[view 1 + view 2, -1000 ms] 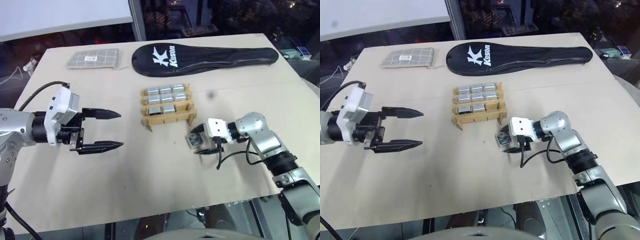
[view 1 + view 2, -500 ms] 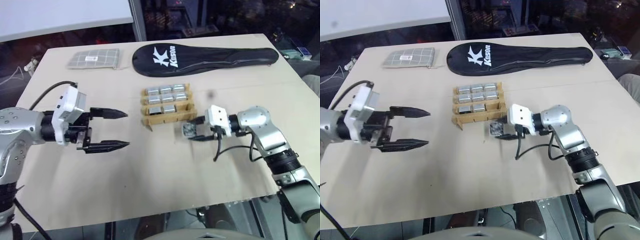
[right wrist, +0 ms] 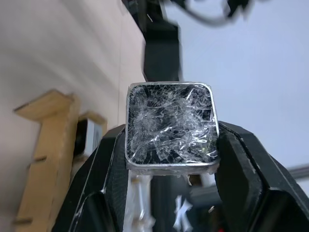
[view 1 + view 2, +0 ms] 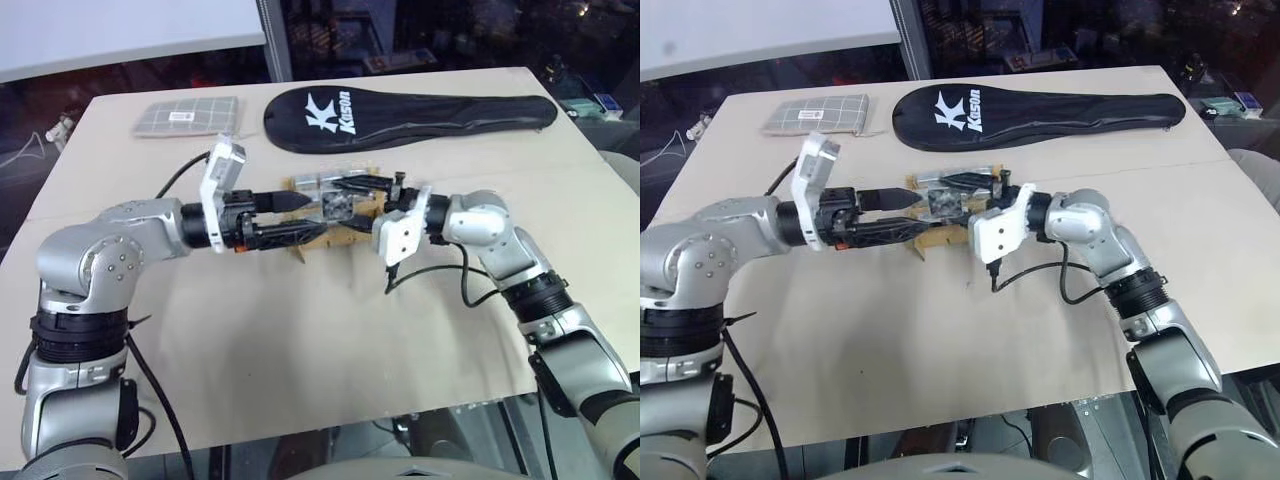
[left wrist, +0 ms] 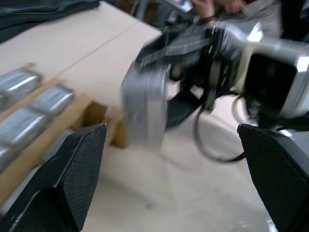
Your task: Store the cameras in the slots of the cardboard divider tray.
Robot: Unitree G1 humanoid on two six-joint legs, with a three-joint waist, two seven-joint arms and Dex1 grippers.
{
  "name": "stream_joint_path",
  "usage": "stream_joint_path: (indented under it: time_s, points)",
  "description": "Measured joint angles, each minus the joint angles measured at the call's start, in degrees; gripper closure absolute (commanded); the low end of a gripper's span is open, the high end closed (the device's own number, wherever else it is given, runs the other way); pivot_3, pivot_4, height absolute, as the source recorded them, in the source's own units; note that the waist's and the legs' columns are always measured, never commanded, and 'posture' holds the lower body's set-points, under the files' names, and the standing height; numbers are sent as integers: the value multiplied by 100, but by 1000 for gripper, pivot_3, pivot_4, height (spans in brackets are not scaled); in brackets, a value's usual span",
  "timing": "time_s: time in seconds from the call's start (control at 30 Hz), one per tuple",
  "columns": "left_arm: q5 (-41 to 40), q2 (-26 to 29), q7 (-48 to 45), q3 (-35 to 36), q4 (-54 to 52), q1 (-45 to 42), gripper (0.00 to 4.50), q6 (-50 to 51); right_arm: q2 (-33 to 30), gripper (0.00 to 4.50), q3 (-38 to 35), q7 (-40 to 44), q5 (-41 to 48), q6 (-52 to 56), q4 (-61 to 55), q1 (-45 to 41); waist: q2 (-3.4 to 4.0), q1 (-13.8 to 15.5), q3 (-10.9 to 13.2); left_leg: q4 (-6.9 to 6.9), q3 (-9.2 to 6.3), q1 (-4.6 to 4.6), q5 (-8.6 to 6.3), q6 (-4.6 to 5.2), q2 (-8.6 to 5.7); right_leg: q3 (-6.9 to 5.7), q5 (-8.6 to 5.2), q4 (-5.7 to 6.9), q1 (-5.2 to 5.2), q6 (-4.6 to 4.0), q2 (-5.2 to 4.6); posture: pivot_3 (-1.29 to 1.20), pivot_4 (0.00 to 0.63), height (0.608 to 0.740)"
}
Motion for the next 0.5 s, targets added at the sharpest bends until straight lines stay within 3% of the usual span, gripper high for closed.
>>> stream_joint_path:
  time_s: [0.3, 0.4, 0.5]
  points:
    - [-72, -48, -20, 1, 204, -76, 0, 127, -44, 2570, 183, -231, -211, -241, 50, -2, 0, 5, 0, 0, -1, 0, 2, -2, -1, 1, 0, 0, 1, 0, 0, 0, 150, 740]
    - [-98, -143, -10, 1, 209, -90, 764, 146, -63, 2570, 224, -226, -205, -237, 50, -2, 0, 9, 0, 0, -1, -1, 2, -2, -1, 1, 0, 0, 1, 0, 0, 0, 150, 740]
    - [-66, -148, 3, -7, 209, -77, 2137, 145, -69, 2570, 245, -220, -182, -245, 47, -2, 0, 3, 0, 0, 0, 0, 2, -2, -1, 2, 0, 0, 1, -1, 1, 0, 150, 740]
